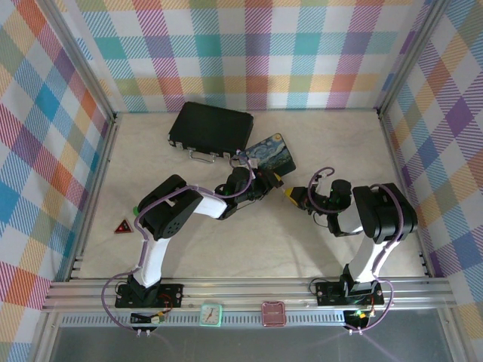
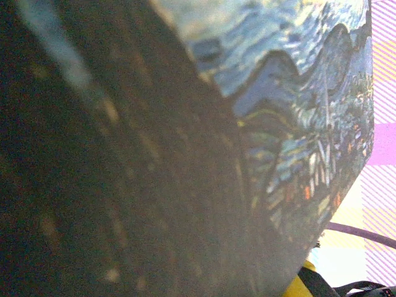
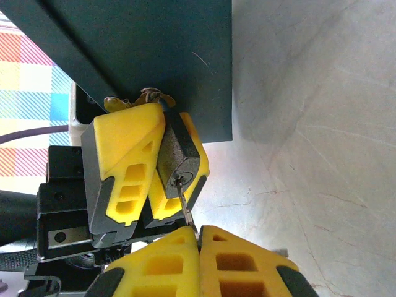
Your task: Unlock the padlock with the key
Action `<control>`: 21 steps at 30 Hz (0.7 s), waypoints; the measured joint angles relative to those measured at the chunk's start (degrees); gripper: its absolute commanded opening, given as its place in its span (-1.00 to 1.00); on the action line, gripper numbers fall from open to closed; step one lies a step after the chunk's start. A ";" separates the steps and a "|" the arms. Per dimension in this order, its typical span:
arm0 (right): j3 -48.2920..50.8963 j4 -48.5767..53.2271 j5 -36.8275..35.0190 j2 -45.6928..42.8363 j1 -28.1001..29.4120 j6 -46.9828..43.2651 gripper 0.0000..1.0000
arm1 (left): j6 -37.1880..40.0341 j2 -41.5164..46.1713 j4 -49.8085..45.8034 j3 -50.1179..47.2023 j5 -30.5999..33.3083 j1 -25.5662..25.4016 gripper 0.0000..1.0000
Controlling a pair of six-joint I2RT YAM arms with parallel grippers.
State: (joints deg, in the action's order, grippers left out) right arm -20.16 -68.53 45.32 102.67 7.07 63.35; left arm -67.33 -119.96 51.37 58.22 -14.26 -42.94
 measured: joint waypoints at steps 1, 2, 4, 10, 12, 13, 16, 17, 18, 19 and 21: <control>-0.04 -0.37 0.04 0.24 0.00 0.31 -1.00 | 0.00 0.00 -0.09 0.00 0.17 -0.04 -1.00; -0.07 -0.46 0.04 0.33 0.00 0.44 -1.00 | 0.00 0.00 -0.13 0.00 0.26 -0.04 -1.00; -0.11 -0.42 -0.04 0.33 0.00 0.52 -1.00 | -0.09 0.00 -0.13 0.02 0.37 -0.09 -1.00; -0.59 0.11 -0.57 0.33 0.02 6.25 -1.00 | -1.27 0.00 0.02 0.02 1.51 -0.31 -1.00; -0.59 -0.48 -0.70 0.33 0.22 9.18 -1.00 | -1.70 0.00 0.11 0.04 2.21 -0.48 -1.00; -0.59 -0.44 -0.70 0.20 0.48 10.10 -1.00 | -1.92 0.00 0.09 0.09 2.38 -0.52 -1.00; -0.61 3.52 -1.38 -2.71 0.90 9.29 -1.00 | -2.34 0.00 -0.11 0.48 2.56 -0.70 -1.00; -0.72 6.25 -1.73 -4.57 0.87 7.89 -1.00 | -2.56 0.00 -0.22 0.70 2.51 -0.76 -1.00; -0.98 9.42 -2.05 -6.64 0.87 5.97 -1.00 | -2.86 0.02 -0.37 1.09 2.45 -0.90 -1.00; -1.40 13.55 -2.67 -9.22 0.87 3.34 -1.00 | -3.26 0.07 -0.50 1.49 2.32 -0.96 -1.00; -2.43 21.20 -3.91 -14.05 0.87 -1.44 -1.00 | -3.85 0.50 -1.40 2.21 2.27 -1.22 -1.00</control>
State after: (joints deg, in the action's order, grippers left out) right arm -22.59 -47.33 41.41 88.62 7.94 61.91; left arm -71.18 -119.46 49.98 60.42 -11.99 -44.16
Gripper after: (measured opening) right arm 0.061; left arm 0.140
